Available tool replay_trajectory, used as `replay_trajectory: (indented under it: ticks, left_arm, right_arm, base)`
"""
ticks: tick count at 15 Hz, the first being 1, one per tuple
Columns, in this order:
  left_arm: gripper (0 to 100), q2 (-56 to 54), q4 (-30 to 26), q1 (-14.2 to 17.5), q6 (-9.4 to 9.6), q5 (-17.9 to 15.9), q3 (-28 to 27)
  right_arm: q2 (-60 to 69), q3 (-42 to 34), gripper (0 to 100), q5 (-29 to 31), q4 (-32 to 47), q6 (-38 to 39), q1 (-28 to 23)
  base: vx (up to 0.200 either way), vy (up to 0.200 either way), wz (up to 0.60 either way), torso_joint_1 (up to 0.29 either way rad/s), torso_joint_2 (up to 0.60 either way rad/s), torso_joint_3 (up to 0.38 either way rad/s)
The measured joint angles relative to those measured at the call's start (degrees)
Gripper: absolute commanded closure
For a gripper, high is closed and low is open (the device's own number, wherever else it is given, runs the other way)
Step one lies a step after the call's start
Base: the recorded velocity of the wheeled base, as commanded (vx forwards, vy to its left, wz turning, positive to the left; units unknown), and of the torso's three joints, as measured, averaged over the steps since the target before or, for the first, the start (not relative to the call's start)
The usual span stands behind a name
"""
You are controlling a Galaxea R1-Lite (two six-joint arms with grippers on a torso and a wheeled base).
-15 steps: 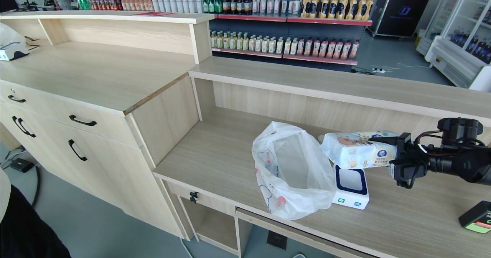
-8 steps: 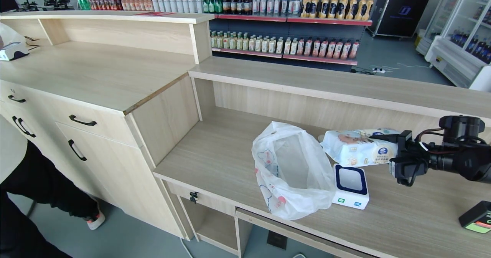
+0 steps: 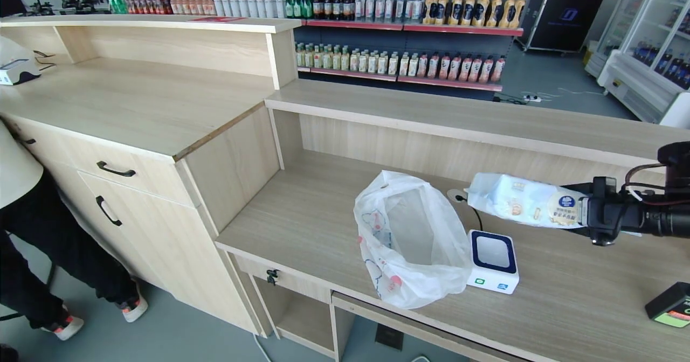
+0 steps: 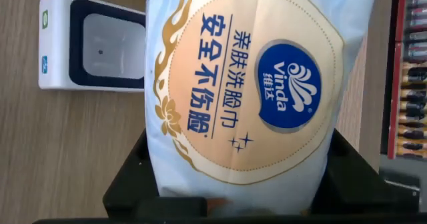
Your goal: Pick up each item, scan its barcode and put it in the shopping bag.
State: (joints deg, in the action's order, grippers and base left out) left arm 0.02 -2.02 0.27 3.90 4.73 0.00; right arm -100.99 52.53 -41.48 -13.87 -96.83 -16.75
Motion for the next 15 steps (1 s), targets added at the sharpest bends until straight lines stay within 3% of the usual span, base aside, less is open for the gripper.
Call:
replay_trajectory:
  ticks: [1,3,4,6,8,10,15]
  left_arm:
    - [0,0.0,0.02,0.0,-0.02,0.0,0.0]
    - [0,0.0,0.0,0.0,-0.02,0.0,0.0]
    - [0,0.0,0.02,0.02,-0.02,0.0,0.0]
    - [0,0.0,0.02,0.02,-0.02,0.0,0.0]
    - [0,0.0,0.02,0.02,-0.02,-0.02,0.0]
    - [0,0.0,0.02,0.02,-0.02,0.0,0.0]
    - [0,0.0,0.0,-0.02,-0.02,0.0,0.0]
  right_arm:
    - [5.67,-1.18,100,1.28,3.58,7.83,-0.22]
    - [18.6,-4.6,100,4.86,9.94,33.55,0.24]
    - [23.63,-6.61,100,7.3,11.76,42.61,1.38]
    - [33.32,-12.53,100,18.51,14.34,55.42,6.08]
    - [40.52,-16.37,100,26.0,15.15,62.54,12.21]
    - [45.04,-17.88,100,27.45,15.07,64.45,17.21]
    - [46.75,-16.57,100,32.4,14.6,72.17,20.1]
  base:
    - [0.0,0.0,0.0,0.0,0.0,0.0]
    - [0.0,0.0,0.0,0.0,0.0,0.0]
    - [0.0,0.0,0.0,0.0,0.0,0.0]
    - [0.0,0.0,0.0,0.0,0.0,0.0]
    - [0.0,0.0,0.0,0.0,0.0,0.0]
    - [0.0,0.0,0.6,0.005,0.0,0.002]
    - [0.0,0.0,0.6,0.002,0.0,0.005]
